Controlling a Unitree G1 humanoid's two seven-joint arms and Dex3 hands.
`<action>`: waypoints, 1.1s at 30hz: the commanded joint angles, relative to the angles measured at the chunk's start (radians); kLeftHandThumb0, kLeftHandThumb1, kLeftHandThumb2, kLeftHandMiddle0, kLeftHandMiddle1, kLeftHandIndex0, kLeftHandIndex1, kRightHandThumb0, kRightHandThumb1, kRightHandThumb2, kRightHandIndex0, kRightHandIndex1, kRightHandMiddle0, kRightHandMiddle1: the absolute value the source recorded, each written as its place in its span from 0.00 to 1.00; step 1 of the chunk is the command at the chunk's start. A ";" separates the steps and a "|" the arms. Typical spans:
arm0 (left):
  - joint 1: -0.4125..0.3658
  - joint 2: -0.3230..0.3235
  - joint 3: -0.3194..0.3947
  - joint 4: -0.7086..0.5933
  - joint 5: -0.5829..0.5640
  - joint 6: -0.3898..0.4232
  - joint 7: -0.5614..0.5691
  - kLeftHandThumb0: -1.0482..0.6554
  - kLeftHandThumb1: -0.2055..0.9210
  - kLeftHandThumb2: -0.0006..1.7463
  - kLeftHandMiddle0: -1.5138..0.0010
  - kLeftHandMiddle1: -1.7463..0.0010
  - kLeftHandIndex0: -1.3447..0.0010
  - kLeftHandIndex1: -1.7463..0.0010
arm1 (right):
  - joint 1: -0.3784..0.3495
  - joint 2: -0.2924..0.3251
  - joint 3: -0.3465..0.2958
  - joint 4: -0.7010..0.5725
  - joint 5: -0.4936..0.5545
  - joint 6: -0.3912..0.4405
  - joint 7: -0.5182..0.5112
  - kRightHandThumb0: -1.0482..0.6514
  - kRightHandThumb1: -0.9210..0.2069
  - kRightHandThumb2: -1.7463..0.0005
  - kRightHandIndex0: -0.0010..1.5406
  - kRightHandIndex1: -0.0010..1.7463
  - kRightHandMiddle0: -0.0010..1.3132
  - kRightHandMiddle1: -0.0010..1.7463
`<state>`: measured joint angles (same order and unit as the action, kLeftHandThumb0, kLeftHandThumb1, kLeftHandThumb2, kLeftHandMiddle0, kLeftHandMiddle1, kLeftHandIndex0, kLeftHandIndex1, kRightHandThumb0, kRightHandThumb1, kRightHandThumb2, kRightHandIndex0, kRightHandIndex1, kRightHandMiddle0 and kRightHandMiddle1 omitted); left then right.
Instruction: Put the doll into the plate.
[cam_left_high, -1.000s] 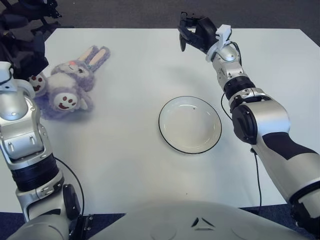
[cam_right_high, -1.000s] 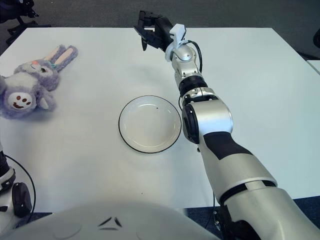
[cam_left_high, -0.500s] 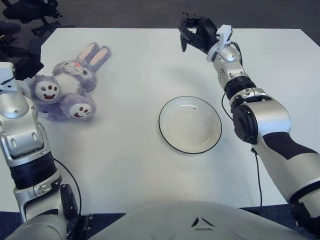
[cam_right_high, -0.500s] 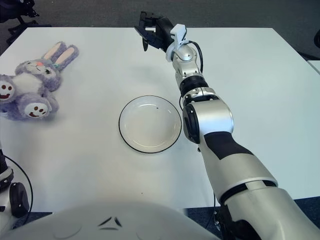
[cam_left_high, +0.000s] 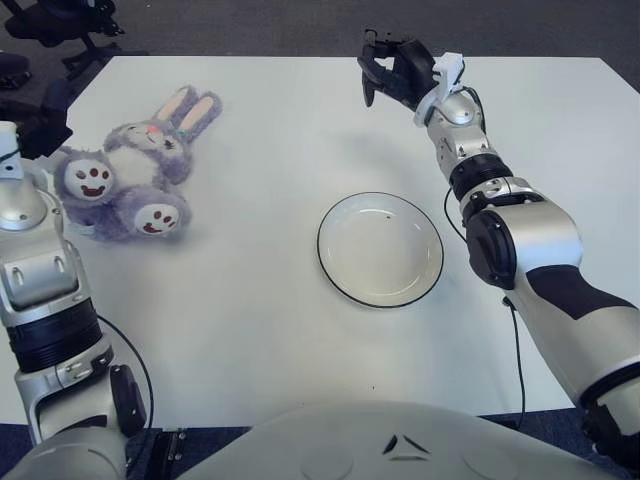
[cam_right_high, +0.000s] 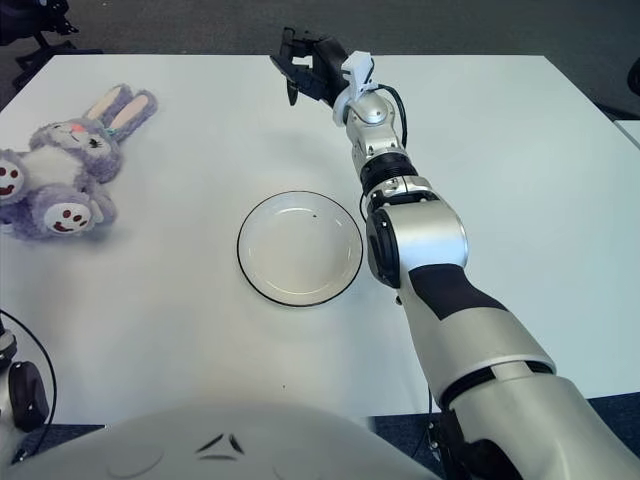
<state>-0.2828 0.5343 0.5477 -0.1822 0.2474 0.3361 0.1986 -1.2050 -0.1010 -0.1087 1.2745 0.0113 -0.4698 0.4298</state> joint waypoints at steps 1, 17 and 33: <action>-0.011 0.043 0.032 0.019 0.001 -0.027 0.012 0.61 0.82 0.29 0.55 0.21 0.61 0.30 | 0.008 -0.011 -0.002 0.009 -0.006 0.010 0.003 0.45 0.00 0.84 0.55 1.00 0.50 1.00; -0.020 0.083 0.096 0.008 -0.021 -0.023 0.016 0.61 0.84 0.27 0.56 0.22 0.63 0.29 | 0.010 -0.009 -0.003 0.013 -0.007 0.021 -0.003 0.45 0.00 0.84 0.55 1.00 0.50 1.00; 0.009 0.038 0.071 0.062 -0.012 -0.087 0.068 0.61 0.84 0.27 0.55 0.22 0.63 0.29 | -0.005 0.013 0.003 0.019 -0.023 0.035 -0.031 0.45 0.00 0.84 0.55 1.00 0.50 1.00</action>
<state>-0.2782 0.5685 0.6198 -0.1262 0.2326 0.2643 0.2514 -1.2004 -0.0897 -0.1045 1.2883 -0.0094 -0.4439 0.4056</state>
